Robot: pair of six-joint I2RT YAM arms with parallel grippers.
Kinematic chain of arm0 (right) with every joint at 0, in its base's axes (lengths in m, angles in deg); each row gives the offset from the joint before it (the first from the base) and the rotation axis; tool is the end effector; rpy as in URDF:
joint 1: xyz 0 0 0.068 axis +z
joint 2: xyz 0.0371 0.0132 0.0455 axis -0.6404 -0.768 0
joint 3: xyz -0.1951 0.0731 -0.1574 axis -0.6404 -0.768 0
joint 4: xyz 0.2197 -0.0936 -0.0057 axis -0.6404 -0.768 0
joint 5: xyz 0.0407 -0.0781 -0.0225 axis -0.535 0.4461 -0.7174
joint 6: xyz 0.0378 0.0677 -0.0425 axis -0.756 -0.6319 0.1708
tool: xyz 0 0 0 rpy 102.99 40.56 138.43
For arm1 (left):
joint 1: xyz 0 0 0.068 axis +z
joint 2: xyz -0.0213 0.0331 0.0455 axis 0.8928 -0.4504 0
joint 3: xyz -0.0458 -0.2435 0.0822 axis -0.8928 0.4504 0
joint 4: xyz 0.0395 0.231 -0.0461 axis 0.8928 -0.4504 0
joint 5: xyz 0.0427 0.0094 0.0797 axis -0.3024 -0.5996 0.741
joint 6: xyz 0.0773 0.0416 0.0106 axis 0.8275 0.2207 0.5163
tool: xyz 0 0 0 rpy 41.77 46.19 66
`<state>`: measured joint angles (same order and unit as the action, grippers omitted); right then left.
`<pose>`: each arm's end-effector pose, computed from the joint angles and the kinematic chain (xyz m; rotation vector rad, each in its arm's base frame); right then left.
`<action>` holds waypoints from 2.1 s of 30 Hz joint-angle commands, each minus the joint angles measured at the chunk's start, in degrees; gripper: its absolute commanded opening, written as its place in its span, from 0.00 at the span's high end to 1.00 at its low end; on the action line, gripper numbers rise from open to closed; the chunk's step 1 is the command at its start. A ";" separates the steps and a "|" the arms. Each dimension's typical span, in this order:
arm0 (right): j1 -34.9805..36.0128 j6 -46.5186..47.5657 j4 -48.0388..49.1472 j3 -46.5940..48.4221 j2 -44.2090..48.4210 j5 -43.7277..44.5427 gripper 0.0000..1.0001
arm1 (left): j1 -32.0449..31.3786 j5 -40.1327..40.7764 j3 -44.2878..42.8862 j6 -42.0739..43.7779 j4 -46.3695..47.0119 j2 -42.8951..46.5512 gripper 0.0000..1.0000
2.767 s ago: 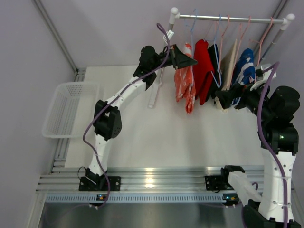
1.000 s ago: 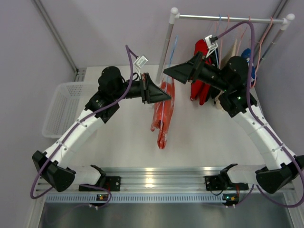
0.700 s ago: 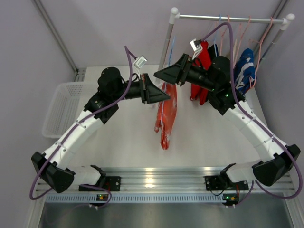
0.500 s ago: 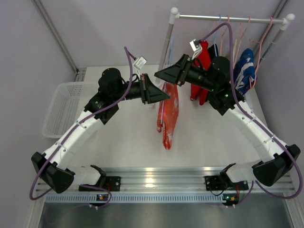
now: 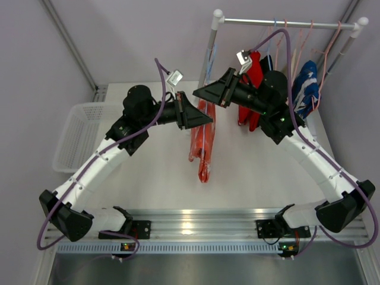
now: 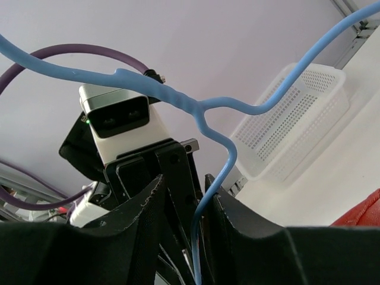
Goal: Remove the trousers from the hanger
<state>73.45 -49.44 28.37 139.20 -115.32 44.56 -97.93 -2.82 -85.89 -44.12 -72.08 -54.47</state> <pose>0.2381 0.2073 0.4658 -0.2117 1.6660 1.6056 0.2127 -0.2120 0.4360 0.5656 1.7065 -1.5703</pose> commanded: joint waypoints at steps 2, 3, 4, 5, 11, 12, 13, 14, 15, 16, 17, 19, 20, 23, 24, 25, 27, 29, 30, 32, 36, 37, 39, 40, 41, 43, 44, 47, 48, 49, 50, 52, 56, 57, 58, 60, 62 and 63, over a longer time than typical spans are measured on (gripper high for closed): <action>2.14 -1.47 2.41 1.36 -0.18 -1.01 0.68 | -0.11 0.82 -2.84 1.81 9.05 0.92 1.00; 2.14 -1.38 2.24 1.44 -0.26 -0.92 0.70 | -0.11 0.73 -2.84 1.81 9.13 1.01 1.00; 2.14 -1.47 2.23 1.44 -0.35 -0.84 0.72 | -0.19 0.73 -2.67 1.81 9.14 0.92 1.00; 2.23 -1.55 2.06 1.53 -0.44 -0.57 0.76 | -0.11 0.56 -2.67 2.07 9.14 0.83 1.00; 2.58 -1.73 1.97 1.97 -1.23 -0.57 0.77 | -0.37 -0.50 -2.84 2.34 9.05 0.92 1.00; 2.67 -1.82 1.97 2.15 -1.58 -0.57 0.79 | -0.54 -0.50 -2.84 2.51 8.87 1.01 1.00; 2.76 -1.90 1.97 2.32 -1.76 -0.48 0.83 | -0.55 -0.50 -2.84 2.69 8.70 1.01 1.00; 2.76 -1.99 1.80 2.41 -1.93 -0.40 0.92 | -0.63 -0.50 -2.75 3.13 8.43 1.09 1.00; 2.85 -2.08 1.80 2.67 -2.19 -0.40 0.97 | -0.63 -0.33 -2.67 3.48 8.08 1.18 1.00; 2.93 -2.17 1.71 2.76 -2.37 -0.40 1.00 | -0.63 -0.15 -2.67 3.74 7.82 1.36 1.00; 2.85 -2.34 1.71 3.02 -2.37 -0.48 1.00 | -0.63 0.20 -2.67 4.62 6.95 1.53 1.00; 2.94 -2.08 1.62 3.46 -2.46 -0.57 1.00 | -0.63 0.81 -2.58 5.76 5.89 1.71 0.92; 2.85 -1.99 1.62 3.73 -2.37 -0.57 1.00 | -0.63 1.17 -2.58 7.42 5.10 2.32 0.88; 2.15 -1.91 1.44 5.39 -2.29 -0.66 1.00 | -0.55 4.76 -2.05 12.94 -0.17 4.68 0.40; 1.71 -1.91 1.18 6.53 -2.11 -0.66 1.00 | -0.55 6.69 -1.88 14.80 -1.92 5.65 0.27; 1.44 -1.91 0.92 6.98 -1.93 -0.57 1.00 | -0.55 12.45 -1.09 16.65 -5.51 6.71 0.11; 1.35 -1.82 0.04 8.29 -1.76 0.21 1.00 | -0.63 20.73 1.19 22.97 -8.52 11.62 0.01; 1.44 -1.47 -0.57 9.26 -1.76 0.66 1.00 | -0.55 30.85 9.32 30.68 -7.57 16.28 0.01; 1.53 -1.29 -0.75 9.88 -1.84 0.75 1.00 | -0.55 33.49 12.33 33.08 -7.22 20.82 0.01; 1.53 -1.47 -0.67 10.23 -1.84 1.01 1.00 | -0.55 37.97 19.35 39.13 -7.99 24.54 0.01; 1.62 -1.82 -0.75 9.97 -1.49 1.10 1.00 | -0.63 35.37 27.19 43.47 -10.64 32.02 0.01; 1.53 -1.82 -0.67 9.97 -1.41 1.27 1.00 | -0.72 34.14 28.35 43.73 -10.55 34.03 0.01; 1.53 -1.56 -2.15 10.23 -1.75 1.71 1.00 | -0.64 33.16 31.59 44.00 -8.20 35.37 0.01; 1.53 -1.38 -2.33 10.41 -1.93 1.89 1.00 | -0.63 33.60 32.48 44.09 -7.14 35.55 0.01; 1.53 -0.94 -2.77 10.50 -2.11 2.15 1.00 | -0.72 34.38 32.93 44.26 -6.08 34.94 0.01; 1.44 -1.03 -2.95 11.02 -2.81 2.85 1.00 | -0.98 39.04 32.76 43.65 -3.71 32.92 0.01; 1.44 -1.03 -3.04 11.20 -2.99 3.03 1.00 | -1.33 39.49 32.67 43.82 -2.83 31.17 0.01; 1.44 -1.20 -3.13 11.99 -3.51 3.21 1.00 | -3.96 40.19 33.28 44.78 1.92 29.58 0.01; 1.44 -1.38 -2.87 12.25 -3.78 3.03 1.00 | -5.19 40.98 33.28 45.14 2.45 28.18 0.01; 1.44 -1.55 -2.78 12.43 -3.69 3.03 1.00 | -6.60 41.94 33.28 45.75 2.46 27.56 0.01; 1.53 -1.81 -2.60 12.43 -3.60 3.03 1.00 | -9.22 41.95 33.89 47.06 4.89 27.20 0.01; 1.44 -1.99 -2.51 12.69 -3.51 3.03 1.00 | -11.70 44.23 34.86 48.65 6.14 27.02 0.01; 1.35 -1.99 -2.77 13.22 -3.16 2.77 1.00 | -18.46 49.39 37.32 51.81 8.60 27.29 0.01; 1.35 -1.99 -2.86 13.22 -3.08 2.77 1.00 | -19.17 51.16 37.50 52.00 10.09 26.94 0.01; 1.35 -2.25 -3.12 13.22 -2.90 2.68 1.00 | -19.96 53.01 37.33 52.08 10.97 25.80 0.01; 1.35 -2.52 -3.48 13.22 -2.38 2.51 1.00 | -21.11 58.20 36.10 52.00 13.69 24.13 0.01; 1.35 -2.52 -3.74 13.13 -1.94 2.33 1.00 | -21.11 59.26 34.69 51.82 15.02 21.76 0.02; 1.35 -2.52 -3.74 13.13 -1.93 2.24 1.00 | -21.03 59.00 33.82 51.91 16.85 21.23 0.02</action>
<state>74.56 -51.19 18.69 147.35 -120.23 47.32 -118.76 50.88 -49.10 6.59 -63.99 -31.53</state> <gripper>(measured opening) 0.029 0.983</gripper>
